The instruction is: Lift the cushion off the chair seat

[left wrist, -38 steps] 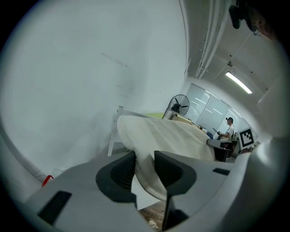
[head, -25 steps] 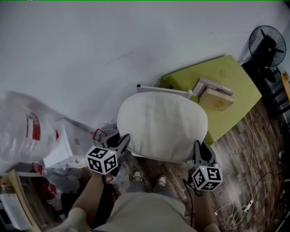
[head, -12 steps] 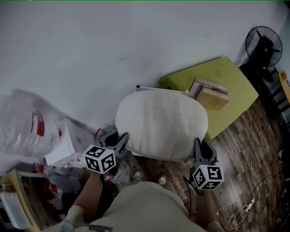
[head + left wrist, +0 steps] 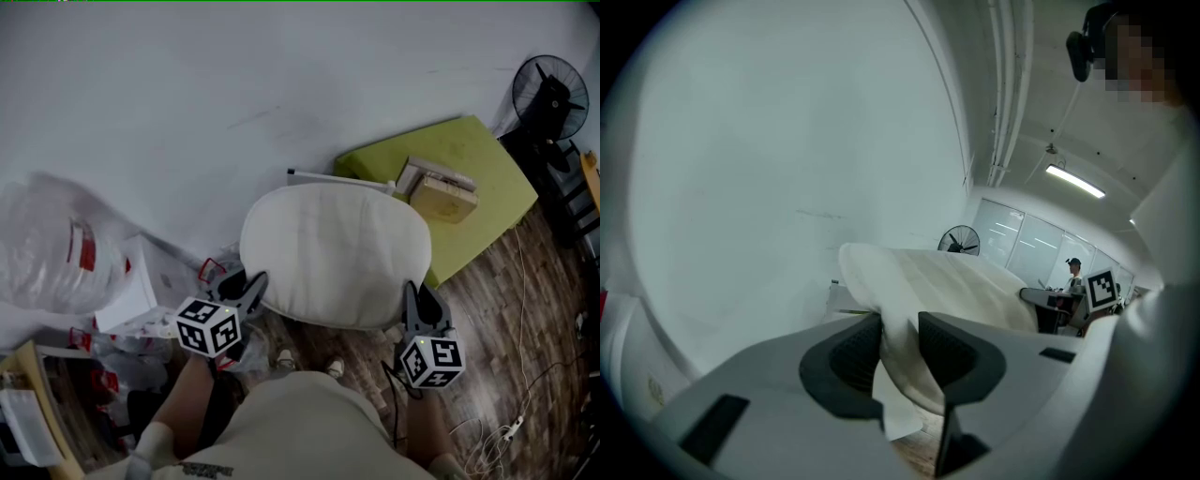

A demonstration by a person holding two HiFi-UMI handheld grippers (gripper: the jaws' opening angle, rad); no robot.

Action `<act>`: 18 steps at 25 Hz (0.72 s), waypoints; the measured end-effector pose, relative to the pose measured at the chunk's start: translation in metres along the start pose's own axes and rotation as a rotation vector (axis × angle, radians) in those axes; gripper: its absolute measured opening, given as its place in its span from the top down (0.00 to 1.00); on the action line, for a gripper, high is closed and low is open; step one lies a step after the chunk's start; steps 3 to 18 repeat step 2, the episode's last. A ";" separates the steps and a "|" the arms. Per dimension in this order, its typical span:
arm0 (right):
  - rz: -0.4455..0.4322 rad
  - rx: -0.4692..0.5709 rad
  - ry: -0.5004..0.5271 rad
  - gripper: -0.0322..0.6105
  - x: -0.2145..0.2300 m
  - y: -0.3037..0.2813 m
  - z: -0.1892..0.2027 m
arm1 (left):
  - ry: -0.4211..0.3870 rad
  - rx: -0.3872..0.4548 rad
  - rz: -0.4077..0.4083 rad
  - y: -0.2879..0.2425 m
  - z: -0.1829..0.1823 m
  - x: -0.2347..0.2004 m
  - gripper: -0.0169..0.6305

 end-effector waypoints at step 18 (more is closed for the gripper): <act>-0.002 -0.001 0.001 0.83 -0.001 -0.001 0.000 | 0.002 0.000 -0.002 0.002 0.001 -0.001 0.77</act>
Point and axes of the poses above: the fingertips, and each gripper's own axes: y backward along the fingers, x to its right, z out of its underside, the point moved 10 cm from there along y, backward along the fingers, and after that the axes turned 6 degrees about -z, right-handed, at the moved point
